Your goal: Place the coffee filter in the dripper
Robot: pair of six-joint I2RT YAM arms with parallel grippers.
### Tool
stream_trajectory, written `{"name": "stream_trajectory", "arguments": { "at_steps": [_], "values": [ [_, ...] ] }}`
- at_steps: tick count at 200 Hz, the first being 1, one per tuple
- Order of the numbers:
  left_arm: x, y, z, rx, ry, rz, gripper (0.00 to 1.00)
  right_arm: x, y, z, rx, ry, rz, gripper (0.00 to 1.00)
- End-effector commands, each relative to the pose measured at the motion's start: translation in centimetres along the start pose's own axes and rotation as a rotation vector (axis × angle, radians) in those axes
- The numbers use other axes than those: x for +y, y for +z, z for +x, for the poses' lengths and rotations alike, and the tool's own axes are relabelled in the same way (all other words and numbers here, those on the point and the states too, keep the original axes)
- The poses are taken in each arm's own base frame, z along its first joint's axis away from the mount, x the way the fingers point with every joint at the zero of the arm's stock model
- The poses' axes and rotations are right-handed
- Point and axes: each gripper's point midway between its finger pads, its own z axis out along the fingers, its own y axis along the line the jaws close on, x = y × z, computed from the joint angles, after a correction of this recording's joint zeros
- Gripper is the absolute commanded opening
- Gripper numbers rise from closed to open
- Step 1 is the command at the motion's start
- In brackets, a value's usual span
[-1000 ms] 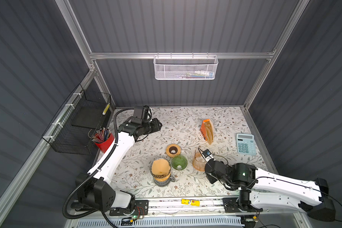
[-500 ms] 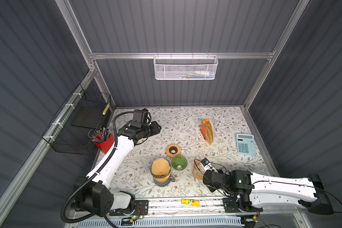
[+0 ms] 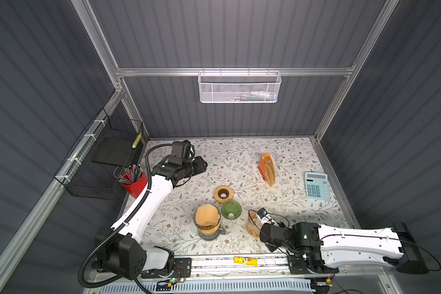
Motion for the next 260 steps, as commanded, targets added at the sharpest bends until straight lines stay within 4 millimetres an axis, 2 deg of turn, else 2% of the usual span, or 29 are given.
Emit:
{"name": "stream_trajectory", "arguments": {
  "at_steps": [1, 113, 144, 215, 260],
  "values": [
    [-0.2, -0.7, -0.3, -0.026, -0.008, 0.007, 0.39, 0.5, 0.3, -0.2, -0.016, 0.025, -0.015, 0.00],
    [-0.2, -1.0, -0.2, -0.034, -0.007, 0.012, 0.39, 1.6, 1.5, 0.7, 0.050, 0.042, -0.011, 0.00],
    [-0.1, -1.0, -0.1, -0.035, -0.008, 0.007, 0.40, 1.1, 1.3, 1.0, 0.056, 0.047, 0.004, 0.18],
    [-0.1, -1.0, -0.1, -0.037, -0.014, 0.009, 0.40, 0.3, 0.8, 1.1, 0.047, 0.078, 0.025, 0.33],
    [-0.1, -0.9, -0.1, -0.037, -0.019, 0.013, 0.40, -0.6, 1.2, 2.1, 0.089, 0.115, 0.088, 0.41]
  ]
}}
